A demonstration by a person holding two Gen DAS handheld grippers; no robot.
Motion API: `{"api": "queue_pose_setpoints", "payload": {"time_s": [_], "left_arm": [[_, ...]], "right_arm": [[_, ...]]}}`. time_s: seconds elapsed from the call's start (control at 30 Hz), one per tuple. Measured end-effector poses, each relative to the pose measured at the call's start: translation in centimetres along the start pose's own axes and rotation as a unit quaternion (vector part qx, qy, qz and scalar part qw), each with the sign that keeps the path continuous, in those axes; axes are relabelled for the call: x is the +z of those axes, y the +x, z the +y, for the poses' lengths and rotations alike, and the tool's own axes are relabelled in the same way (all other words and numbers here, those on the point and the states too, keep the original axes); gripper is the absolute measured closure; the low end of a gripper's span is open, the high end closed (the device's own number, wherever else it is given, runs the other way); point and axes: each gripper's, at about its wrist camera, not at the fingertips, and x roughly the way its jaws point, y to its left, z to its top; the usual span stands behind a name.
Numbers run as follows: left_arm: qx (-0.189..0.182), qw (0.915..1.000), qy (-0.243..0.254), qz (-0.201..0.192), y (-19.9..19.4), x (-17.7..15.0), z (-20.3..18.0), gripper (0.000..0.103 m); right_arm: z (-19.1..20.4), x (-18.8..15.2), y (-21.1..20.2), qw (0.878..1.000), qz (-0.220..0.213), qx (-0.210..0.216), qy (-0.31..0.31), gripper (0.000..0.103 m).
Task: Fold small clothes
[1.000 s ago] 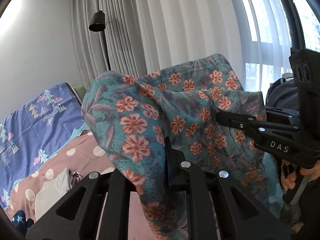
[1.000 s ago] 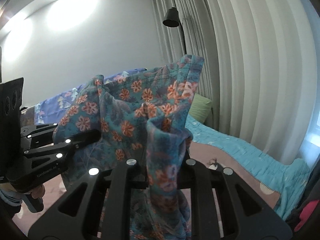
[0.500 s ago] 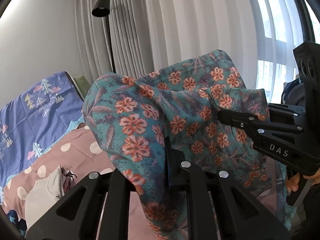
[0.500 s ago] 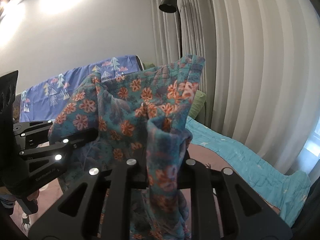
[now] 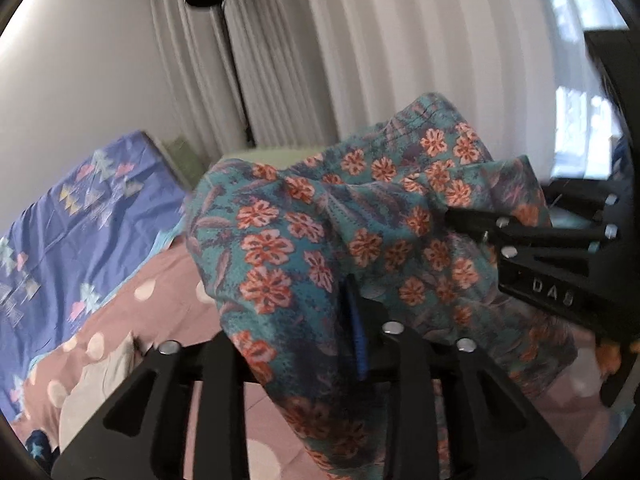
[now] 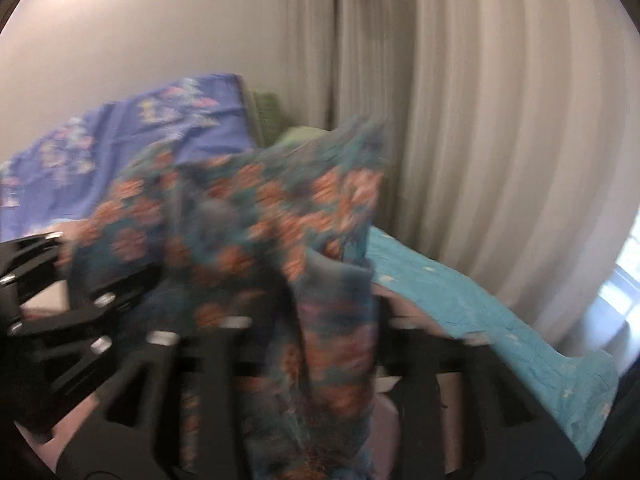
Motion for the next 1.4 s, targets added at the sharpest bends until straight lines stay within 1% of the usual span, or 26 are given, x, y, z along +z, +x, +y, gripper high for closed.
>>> {"api": "queue_pose_setpoints", "payload": {"time_s": [0.03, 0.07, 0.1, 0.13, 0.17, 0.2, 0.3, 0.37, 0.4, 0.47, 0.53, 0.6, 0.63, 0.7, 0.73, 0.77, 0.8, 0.87, 0.93, 1.07, 1.13, 1.27, 1.33, 1.4], "left_arm": [[0.005, 0.9999, -0.002, 0.016, 0.6, -0.6, 0.0, 0.068], [0.013, 0.9997, -0.002, 0.022, 0.9, -1.3, -0.1, 0.054], [0.024, 0.9995, 0.003, 0.019, 0.8, -2.0, -0.4, 0.033], [0.036, 0.9992, 0.014, 0.013, 0.7, -2.7, -0.7, 0.028], [0.041, 0.9987, 0.029, 0.013, 0.7, -3.4, -1.2, 0.027], [0.037, 0.9982, 0.041, 0.022, 0.9, -4.0, -1.7, 0.027], [0.021, 0.9974, 0.048, 0.049, 1.5, -5.6, -2.7, 0.027], [0.015, 0.9966, 0.053, 0.062, 1.6, -6.7, -3.4, 0.026], [0.014, 0.9964, 0.054, 0.064, 1.6, -7.1, -3.7, 0.026], [0.017, 0.9966, 0.049, 0.063, 1.2, -7.8, -3.8, 0.026], [0.018, 0.9976, 0.032, 0.059, 0.4, -8.1, -3.6, 0.023], [0.016, 0.9984, 0.012, 0.054, -0.6, -8.4, -3.4, 0.018], [0.015, 0.9987, 0.004, 0.048, -1.6, -8.6, -3.3, 0.017], [0.015, 0.9992, -0.003, 0.037, -2.8, -9.0, -3.2, 0.011], [0.013, 0.9995, -0.008, 0.026, -4.2, -9.3, -3.3, 0.010], [0.011, 0.9997, -0.011, 0.018, -5.2, -9.4, -3.4, 0.009], [0.003, 0.9998, -0.016, 0.008, -6.7, -9.7, -3.6, 0.004], [-0.006, 0.9998, -0.018, -0.002, -8.7, -10.1, -3.9, 0.002], [-0.007, 0.9998, -0.018, -0.011, -10.6, -10.4, -4.1, 0.002], [-0.013, 0.9991, -0.035, -0.022, -14.4, -10.9, -4.0, 0.002], [-0.006, 0.9982, -0.049, -0.034, -16.5, -11.0, -3.7, 0.002], [0.005, 0.9961, -0.073, -0.049, -20.1, -11.6, -3.0, 0.002], [0.023, 0.9949, -0.082, -0.054, -22.1, -11.9, -2.9, 0.001], [0.028, 0.9948, -0.082, -0.055, -23.4, -12.0, -2.9, 0.001]], "right_arm": [[-0.4, -0.5, 0.1, 1.000, -0.005, -0.018, 0.010, 0.033], [-0.9, -1.0, 0.1, 0.999, -0.006, -0.022, 0.025, 0.033], [-1.4, -1.7, 0.0, 0.999, -0.002, -0.011, 0.043, 0.033], [-1.8, -2.7, -0.1, 0.998, 0.004, 0.006, 0.059, 0.033], [-1.9, -3.4, -0.3, 0.998, 0.006, 0.010, 0.062, 0.033], [-1.8, -4.1, -0.5, 0.998, 0.006, 0.007, 0.058, 0.033], [-1.2, -6.6, -1.4, 0.999, 0.007, 0.000, 0.049, 0.032], [-1.1, -7.8, -2.2, 0.999, 0.006, 0.000, 0.051, 0.026], [-0.9, -8.3, -2.7, 0.999, 0.004, -0.001, 0.050, 0.025], [-0.4, -8.9, -3.2, 0.999, 0.001, -0.013, 0.039, 0.023], [0.3, -9.6, -4.7, 0.999, -0.007, -0.031, 0.013, 0.020], [0.5, -10.0, -6.0, 0.999, -0.011, -0.040, 0.010, 0.019], [0.4, -10.3, -7.1, 0.999, -0.013, -0.028, 0.017, 0.016], [0.4, -10.7, -9.1, 0.999, -0.013, -0.009, 0.029, 0.014], [0.4, -10.9, -10.0, 0.999, -0.013, -0.008, 0.032, 0.013], [0.5, -11.1, -10.9, 0.999, -0.014, -0.009, 0.037, 0.010], [0.6, -11.3, -11.8, 0.999, -0.013, -0.010, 0.042, 0.008], [0.7, -11.5, -13.3, 0.999, -0.014, -0.006, 0.048, 0.004], [0.8, -11.6, -15.2, 0.998, -0.020, -0.002, 0.059, 0.002], [0.8, -11.9, -18.3, 0.996, -0.027, -0.008, 0.081, 0.002], [0.9, -11.9, -19.5, 0.996, -0.028, -0.013, 0.082, 0.002], [1.8, -12.3, -21.7, 0.997, -0.026, -0.006, 0.068, 0.002], [2.2, -12.7, -23.1, 0.997, -0.027, -0.006, 0.067, 0.002], [2.7, -13.2, -24.3, 0.997, -0.026, -0.003, 0.070, 0.002]]}}
